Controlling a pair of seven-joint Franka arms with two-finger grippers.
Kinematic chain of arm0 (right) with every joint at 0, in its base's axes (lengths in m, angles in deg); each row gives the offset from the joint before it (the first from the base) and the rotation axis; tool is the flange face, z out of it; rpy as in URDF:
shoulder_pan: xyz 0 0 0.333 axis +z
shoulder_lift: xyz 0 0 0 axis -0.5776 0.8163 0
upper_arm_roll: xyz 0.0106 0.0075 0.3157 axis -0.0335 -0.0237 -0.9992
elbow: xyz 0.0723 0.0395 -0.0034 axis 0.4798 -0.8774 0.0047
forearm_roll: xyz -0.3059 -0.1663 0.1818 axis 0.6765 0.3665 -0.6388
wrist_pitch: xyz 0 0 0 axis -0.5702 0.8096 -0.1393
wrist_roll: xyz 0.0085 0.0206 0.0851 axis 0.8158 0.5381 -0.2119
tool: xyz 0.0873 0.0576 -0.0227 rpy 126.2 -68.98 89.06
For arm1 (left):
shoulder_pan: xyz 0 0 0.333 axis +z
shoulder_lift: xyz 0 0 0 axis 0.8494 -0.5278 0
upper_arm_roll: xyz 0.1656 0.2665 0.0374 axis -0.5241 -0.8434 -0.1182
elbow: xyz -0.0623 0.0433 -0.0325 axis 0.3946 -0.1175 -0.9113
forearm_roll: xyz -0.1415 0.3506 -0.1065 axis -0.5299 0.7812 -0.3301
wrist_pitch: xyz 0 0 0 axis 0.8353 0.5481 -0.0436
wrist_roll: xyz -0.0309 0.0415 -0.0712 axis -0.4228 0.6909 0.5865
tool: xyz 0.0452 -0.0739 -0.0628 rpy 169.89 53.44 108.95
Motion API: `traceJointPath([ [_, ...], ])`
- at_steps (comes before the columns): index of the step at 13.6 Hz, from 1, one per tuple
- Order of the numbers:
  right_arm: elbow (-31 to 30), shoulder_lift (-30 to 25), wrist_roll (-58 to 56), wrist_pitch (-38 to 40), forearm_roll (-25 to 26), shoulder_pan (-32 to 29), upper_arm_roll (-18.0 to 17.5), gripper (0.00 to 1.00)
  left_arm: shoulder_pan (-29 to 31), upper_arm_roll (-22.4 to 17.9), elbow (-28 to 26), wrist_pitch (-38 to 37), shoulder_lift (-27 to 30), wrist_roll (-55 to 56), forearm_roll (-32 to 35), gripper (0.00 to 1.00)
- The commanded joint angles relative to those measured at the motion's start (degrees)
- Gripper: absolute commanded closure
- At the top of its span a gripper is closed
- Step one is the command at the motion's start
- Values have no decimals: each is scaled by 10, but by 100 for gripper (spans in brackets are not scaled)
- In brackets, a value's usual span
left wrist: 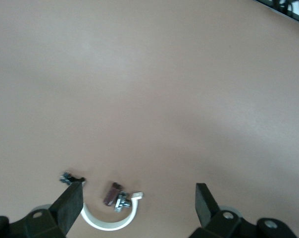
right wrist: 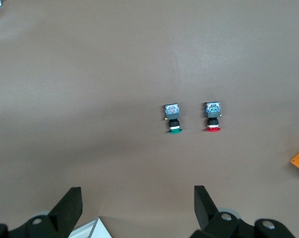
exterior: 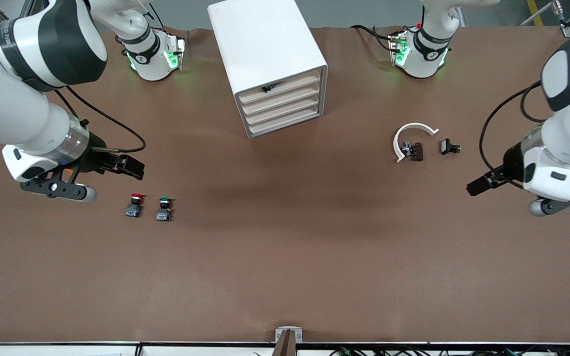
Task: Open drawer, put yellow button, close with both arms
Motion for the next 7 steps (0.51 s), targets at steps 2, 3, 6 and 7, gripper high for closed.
traceJointPath([
  [2,1,-2,-40,-2,7,-23,-8,0,10,7,6,-35,38,-35,36,0],
  [3,1,-2,-47,-2,7,-24,-8,0,21,9,6,-46,41,-59,37,0],
  [6,1,-2,-48,-5,7,-23,-8,0,36,9,6,-66,60,-115,35,0],
  [7,1,-2,-48,-5,7,-23,-8,0,37,9,6,-76,67,-122,34,0],
])
